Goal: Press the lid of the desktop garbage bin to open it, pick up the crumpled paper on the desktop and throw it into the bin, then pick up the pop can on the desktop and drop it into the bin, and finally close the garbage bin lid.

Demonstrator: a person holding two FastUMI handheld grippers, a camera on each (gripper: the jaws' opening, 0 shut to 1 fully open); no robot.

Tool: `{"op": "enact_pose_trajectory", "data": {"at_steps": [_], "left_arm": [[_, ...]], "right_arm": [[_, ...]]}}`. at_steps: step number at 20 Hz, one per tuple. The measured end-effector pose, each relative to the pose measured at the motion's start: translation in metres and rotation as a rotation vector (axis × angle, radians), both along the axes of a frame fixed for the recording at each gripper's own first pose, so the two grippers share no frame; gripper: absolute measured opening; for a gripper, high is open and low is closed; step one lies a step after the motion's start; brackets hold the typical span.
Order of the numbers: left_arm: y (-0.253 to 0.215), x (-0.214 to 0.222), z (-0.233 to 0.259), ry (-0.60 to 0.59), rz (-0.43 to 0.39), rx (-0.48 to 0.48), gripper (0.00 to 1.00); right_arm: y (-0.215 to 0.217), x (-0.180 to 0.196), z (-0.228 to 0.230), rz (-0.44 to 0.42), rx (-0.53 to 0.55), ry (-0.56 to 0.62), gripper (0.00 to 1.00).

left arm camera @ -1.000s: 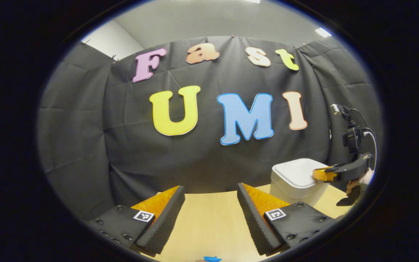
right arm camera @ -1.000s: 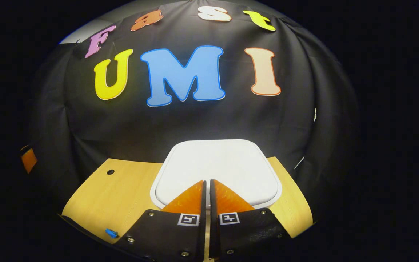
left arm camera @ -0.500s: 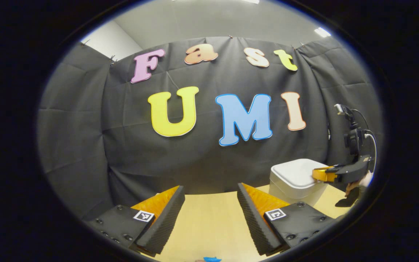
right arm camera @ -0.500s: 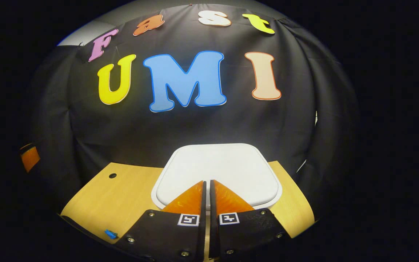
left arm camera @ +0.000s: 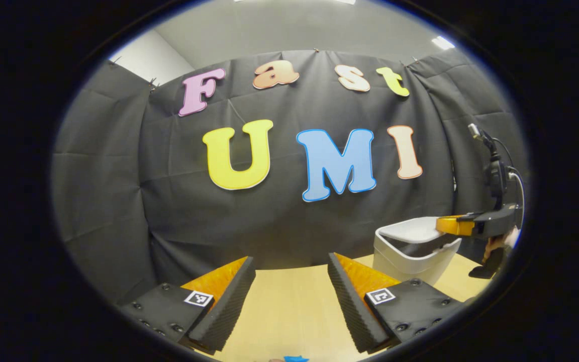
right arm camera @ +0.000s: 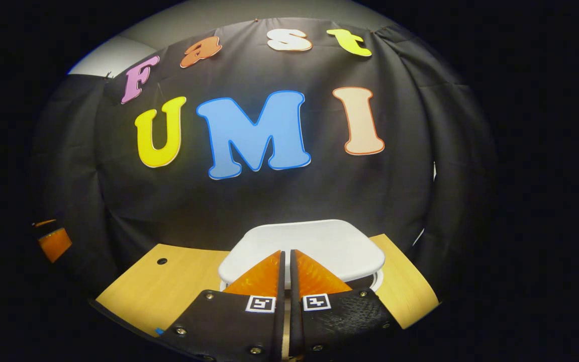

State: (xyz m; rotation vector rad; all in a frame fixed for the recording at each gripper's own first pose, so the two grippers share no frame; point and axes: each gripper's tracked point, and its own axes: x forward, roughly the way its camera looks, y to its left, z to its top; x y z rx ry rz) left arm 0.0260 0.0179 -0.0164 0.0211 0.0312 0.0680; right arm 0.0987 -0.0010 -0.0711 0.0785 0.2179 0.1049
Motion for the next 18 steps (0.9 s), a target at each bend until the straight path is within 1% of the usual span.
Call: {"op": "enact_pose_trajectory", "data": {"at_steps": [2, 5, 13, 16, 18], "left_arm": [[0.001, 0.001, -0.002, 0.003, 0.002, -0.008, 0.96], [0.007, -0.001, -0.006, 0.005, 0.011, -0.018, 0.95], [0.015, 0.0, -0.018, 0.023, 0.024, -0.024, 0.95], [0.018, 0.0, -0.029, 0.039, 0.027, -0.017, 0.95], [0.019, 0.0, -0.035, 0.048, 0.021, -0.014, 0.95]], "right_arm": [[-0.003, -0.004, 0.018, -0.009, 0.02, -0.05, 0.06], [-0.003, -0.01, 0.037, -0.018, 0.012, -0.106, 0.06], [-0.004, -0.021, 0.054, -0.014, 0.016, -0.147, 0.06], [-0.002, -0.027, 0.059, -0.004, 0.003, -0.161, 0.09], [0.001, -0.028, 0.063, 0.002, -0.001, -0.168, 0.14]]}}
